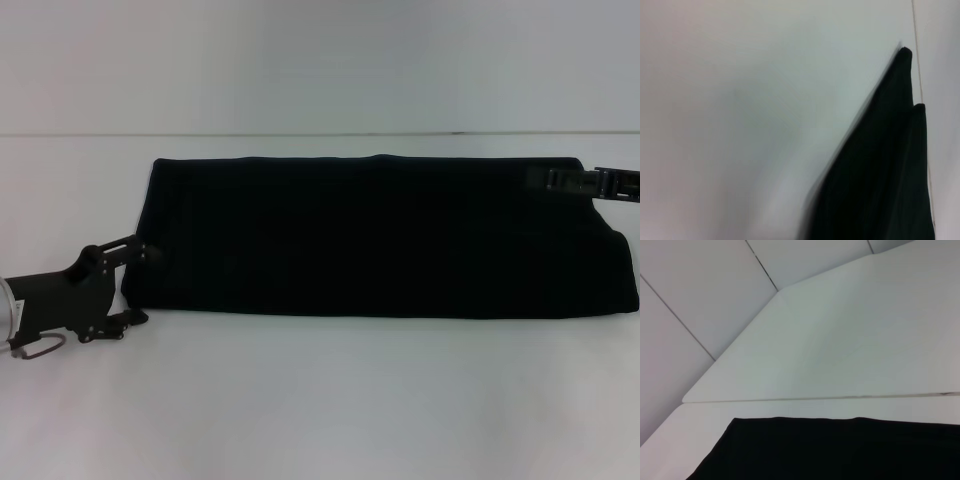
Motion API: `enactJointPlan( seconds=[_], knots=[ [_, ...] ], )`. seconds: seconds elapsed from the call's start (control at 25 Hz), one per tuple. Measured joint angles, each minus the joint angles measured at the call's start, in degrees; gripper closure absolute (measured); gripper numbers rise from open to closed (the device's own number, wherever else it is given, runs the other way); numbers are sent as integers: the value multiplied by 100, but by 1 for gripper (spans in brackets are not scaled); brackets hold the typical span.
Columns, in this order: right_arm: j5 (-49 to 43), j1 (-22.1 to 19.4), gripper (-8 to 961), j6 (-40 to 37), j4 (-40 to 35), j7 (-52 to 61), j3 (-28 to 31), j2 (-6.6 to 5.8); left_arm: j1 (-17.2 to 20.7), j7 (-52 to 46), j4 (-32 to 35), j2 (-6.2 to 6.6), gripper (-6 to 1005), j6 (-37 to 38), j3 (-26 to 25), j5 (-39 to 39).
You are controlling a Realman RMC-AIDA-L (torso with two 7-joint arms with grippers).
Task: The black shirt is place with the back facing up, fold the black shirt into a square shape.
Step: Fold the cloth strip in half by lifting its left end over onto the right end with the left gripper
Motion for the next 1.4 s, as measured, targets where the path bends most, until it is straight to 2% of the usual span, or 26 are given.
enactJointPlan(
  seconds=[0.84, 1.4],
  knots=[
    [0, -13, 80, -25, 0, 39, 0, 2, -110, 299, -22, 4, 77, -280, 6, -34],
    [0, -22, 81, -18, 0, 66, 0, 2, -35, 329, 8, 15, 77, 33, -3, -18]
  ],
)
